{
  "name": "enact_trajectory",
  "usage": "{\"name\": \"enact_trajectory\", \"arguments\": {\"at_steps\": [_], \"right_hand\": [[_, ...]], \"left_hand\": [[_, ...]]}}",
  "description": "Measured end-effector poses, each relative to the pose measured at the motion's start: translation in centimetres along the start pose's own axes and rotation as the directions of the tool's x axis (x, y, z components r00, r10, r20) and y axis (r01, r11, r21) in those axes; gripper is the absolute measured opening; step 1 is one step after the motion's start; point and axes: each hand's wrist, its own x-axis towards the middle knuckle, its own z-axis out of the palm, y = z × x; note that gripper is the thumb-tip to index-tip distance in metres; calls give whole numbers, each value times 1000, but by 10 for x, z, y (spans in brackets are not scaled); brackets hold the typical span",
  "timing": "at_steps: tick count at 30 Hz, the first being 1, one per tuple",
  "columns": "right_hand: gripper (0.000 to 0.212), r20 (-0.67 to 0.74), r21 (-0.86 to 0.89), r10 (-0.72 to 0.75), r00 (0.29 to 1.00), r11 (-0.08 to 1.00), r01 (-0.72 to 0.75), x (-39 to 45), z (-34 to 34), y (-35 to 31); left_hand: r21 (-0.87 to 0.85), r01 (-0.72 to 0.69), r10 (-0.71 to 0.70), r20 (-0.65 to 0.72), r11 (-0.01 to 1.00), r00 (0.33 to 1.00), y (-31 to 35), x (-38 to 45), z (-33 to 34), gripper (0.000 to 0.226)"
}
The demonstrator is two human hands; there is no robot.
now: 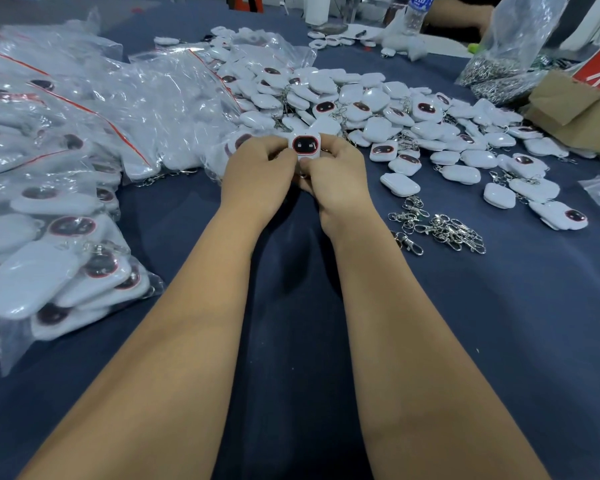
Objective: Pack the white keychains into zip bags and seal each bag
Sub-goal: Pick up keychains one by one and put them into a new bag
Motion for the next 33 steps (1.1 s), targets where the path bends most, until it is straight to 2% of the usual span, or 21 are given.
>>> {"name": "enact_trajectory", "arguments": {"at_steps": [9, 17, 21, 33], "right_hand": [[31, 13, -16, 13, 1000, 1000, -13, 1, -1, 0], [28, 60, 90, 56, 997, 994, -62, 1, -4, -4], [22, 71, 59, 31, 997, 998, -35, 0, -3, -3], [27, 51, -26, 23, 998, 999, -22, 0, -2, -3]], "left_hand": [[-128, 40, -38, 18, 991, 999, -3, 3, 1, 19], [-87, 25, -24, 11, 996, 1000, -4, 3, 1, 17], [-86, 32, -31, 17, 996, 999, -4, 3, 1, 20], [-56, 27, -24, 43, 998, 999, -2, 1, 0, 22]]}}
